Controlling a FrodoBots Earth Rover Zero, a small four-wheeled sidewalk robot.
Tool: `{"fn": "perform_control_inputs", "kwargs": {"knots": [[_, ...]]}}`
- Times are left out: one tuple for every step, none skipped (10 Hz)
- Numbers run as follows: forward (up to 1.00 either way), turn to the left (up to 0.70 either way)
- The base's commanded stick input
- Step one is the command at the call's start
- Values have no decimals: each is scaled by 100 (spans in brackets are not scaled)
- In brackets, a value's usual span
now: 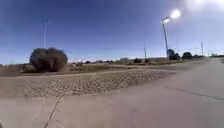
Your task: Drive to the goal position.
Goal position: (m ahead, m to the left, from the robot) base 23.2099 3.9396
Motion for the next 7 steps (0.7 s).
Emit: {"fn": "perform_control_inputs", "kwargs": {"knots": [[61,0],[100,-1],[100,-14],[100,-27],[100,-40],[100,-40],[100,-40]]}}
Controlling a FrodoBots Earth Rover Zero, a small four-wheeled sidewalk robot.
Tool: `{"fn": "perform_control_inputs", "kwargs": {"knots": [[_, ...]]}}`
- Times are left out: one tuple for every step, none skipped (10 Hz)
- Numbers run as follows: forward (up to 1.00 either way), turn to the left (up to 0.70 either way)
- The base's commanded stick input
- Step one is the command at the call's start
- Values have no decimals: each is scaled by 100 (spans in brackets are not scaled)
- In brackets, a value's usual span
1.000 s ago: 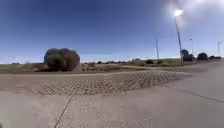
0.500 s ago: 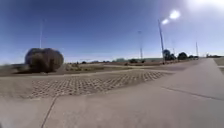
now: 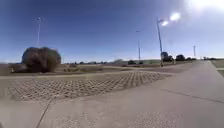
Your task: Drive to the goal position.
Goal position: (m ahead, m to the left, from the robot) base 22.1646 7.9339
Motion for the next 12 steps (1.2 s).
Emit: {"fn": "perform_control_inputs", "kwargs": {"knots": [[100,-40],[100,-40],[100,-40],[100,-40],[100,-40],[100,-40],[100,-40],[100,-40],[100,-40],[100,-40],[100,-40],[100,-40]]}}
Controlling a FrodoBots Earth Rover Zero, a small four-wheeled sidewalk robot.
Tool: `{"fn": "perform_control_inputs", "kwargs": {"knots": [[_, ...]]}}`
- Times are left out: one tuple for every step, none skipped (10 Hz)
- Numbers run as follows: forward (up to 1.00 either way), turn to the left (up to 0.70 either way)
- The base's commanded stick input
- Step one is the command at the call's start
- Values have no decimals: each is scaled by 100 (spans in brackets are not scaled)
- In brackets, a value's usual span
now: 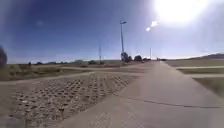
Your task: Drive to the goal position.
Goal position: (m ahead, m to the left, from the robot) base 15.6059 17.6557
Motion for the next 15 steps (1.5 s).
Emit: {"fn": "perform_control_inputs", "kwargs": {"knots": [[100,-40],[100,-30],[100,-17],[100,0],[100,0],[100,0],[100,0],[100,0],[100,0],[100,0],[100,0],[100,0],[100,0],[100,0],[100,0]]}}
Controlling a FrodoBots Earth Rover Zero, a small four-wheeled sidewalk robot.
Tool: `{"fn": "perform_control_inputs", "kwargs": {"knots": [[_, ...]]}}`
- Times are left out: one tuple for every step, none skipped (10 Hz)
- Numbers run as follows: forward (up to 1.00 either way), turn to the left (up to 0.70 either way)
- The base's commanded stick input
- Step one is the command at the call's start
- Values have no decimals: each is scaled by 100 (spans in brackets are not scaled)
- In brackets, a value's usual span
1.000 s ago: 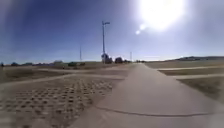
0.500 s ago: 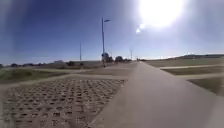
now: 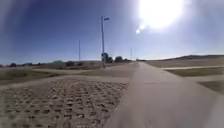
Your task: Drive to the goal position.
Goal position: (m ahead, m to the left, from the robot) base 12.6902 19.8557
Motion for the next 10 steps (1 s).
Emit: {"fn": "perform_control_inputs", "kwargs": {"knots": [[100,0],[100,0],[100,0],[100,0],[100,0],[100,0],[100,0],[100,0],[100,0],[100,0]]}}
